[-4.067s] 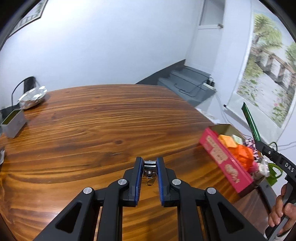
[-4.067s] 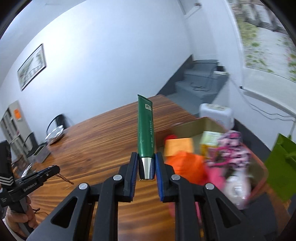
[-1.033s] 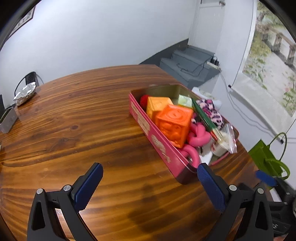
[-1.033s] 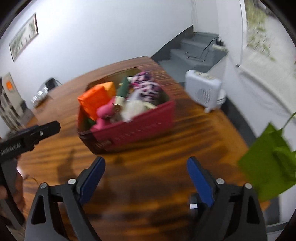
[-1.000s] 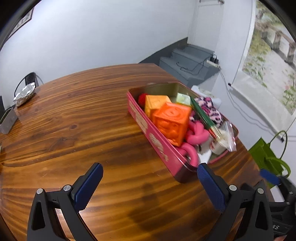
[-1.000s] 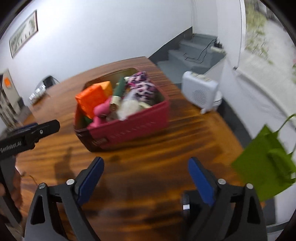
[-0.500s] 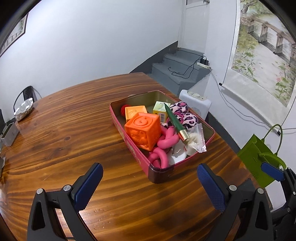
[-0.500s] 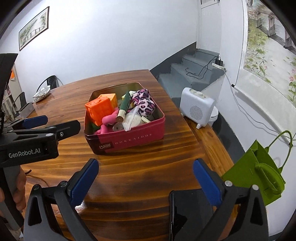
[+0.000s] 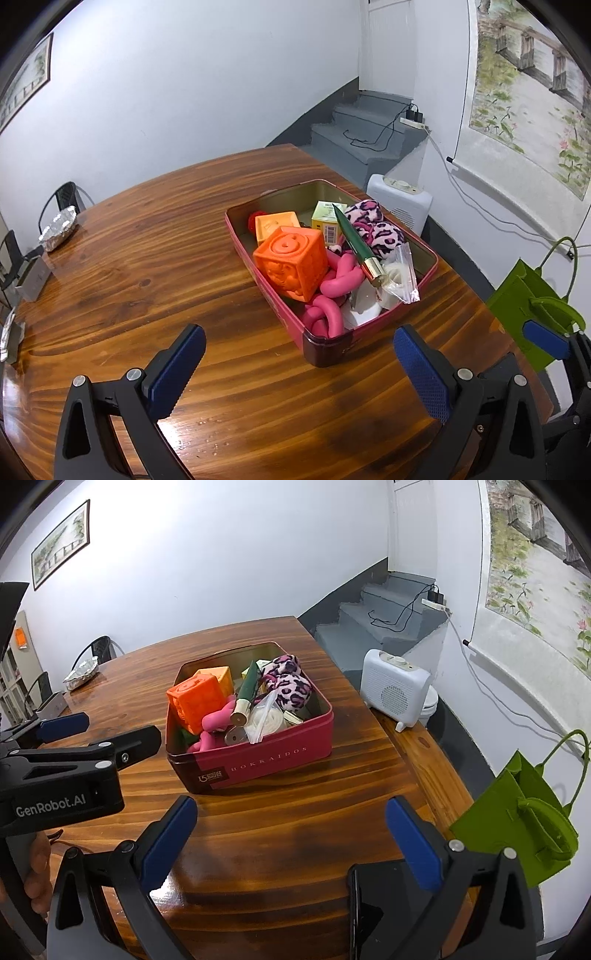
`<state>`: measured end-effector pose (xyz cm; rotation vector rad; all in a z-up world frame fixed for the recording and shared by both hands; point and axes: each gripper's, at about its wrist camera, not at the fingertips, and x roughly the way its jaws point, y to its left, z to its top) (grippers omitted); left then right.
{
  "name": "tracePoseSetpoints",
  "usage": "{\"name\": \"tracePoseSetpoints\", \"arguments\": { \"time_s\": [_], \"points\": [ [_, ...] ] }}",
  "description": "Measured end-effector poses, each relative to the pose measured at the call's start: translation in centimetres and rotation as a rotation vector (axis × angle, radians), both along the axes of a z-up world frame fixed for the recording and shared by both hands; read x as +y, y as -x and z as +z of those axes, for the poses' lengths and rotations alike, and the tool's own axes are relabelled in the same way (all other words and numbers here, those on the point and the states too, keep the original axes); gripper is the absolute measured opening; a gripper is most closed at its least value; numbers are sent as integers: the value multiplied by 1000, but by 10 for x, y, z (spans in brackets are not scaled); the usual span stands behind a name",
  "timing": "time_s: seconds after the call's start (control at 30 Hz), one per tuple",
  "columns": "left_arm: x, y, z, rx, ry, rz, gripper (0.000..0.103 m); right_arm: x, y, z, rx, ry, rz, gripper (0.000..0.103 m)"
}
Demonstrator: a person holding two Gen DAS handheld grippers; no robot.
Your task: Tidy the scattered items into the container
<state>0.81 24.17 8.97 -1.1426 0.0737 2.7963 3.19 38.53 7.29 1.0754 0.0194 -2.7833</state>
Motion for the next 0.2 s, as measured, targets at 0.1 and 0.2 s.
{"name": "tracePoseSetpoints", "arguments": {
  "time_s": [0.1, 0.2],
  "points": [
    [-1, 1, 0, 4, -25, -22, 103, 1, 4, -3, -9, 10, -13, 102],
    [-4, 0, 1, 15, -38, -40, 103, 0, 7, -6, -25, 18, -19, 102]
  ]
}}
